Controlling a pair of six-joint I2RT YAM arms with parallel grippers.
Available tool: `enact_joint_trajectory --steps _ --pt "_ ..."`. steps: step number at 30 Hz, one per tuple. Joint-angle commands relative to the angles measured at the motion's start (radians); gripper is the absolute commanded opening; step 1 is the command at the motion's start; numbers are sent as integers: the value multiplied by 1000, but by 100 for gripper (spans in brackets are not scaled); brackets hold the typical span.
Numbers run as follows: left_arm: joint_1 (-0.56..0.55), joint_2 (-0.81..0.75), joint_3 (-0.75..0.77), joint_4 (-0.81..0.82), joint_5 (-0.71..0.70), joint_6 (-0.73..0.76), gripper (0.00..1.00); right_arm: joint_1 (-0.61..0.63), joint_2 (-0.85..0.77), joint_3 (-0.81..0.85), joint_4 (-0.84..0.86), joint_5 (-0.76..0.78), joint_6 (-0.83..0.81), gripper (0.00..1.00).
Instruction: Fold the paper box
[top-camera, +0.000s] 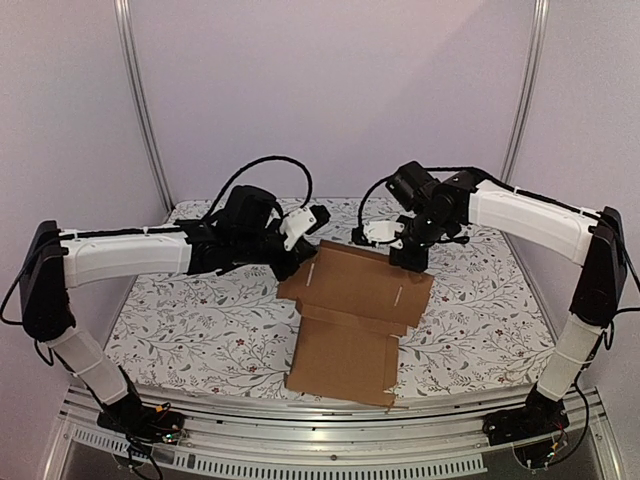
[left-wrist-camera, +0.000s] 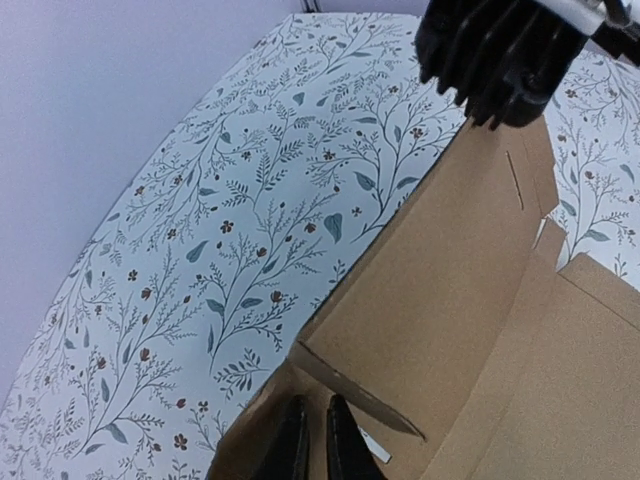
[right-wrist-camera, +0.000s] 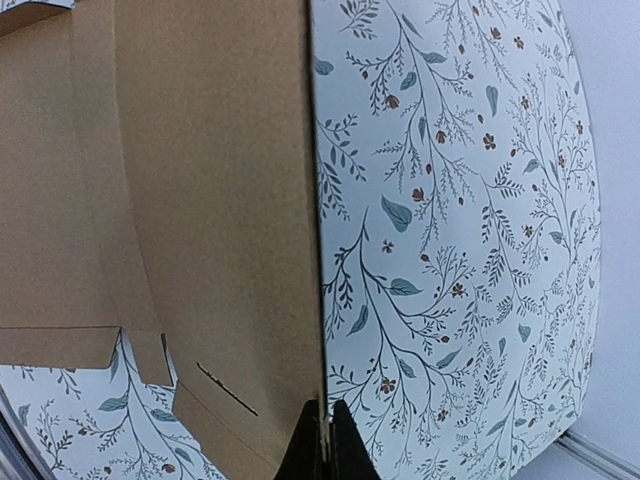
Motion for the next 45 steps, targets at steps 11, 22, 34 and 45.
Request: enact_joint_trajectory --steps 11,22,34,45 --pt "-15 -168 -233 278 -318 -187 24 33 14 -154 328 302 -152 0" --pt "112 -72 -392 431 -300 -465 32 76 23 -360 785 459 -322 0" --pt "108 100 -371 594 30 -425 36 113 26 -627 1288 532 -494 0" --pt "65 152 -367 628 184 -415 38 135 14 -752 1558 564 -575 0"
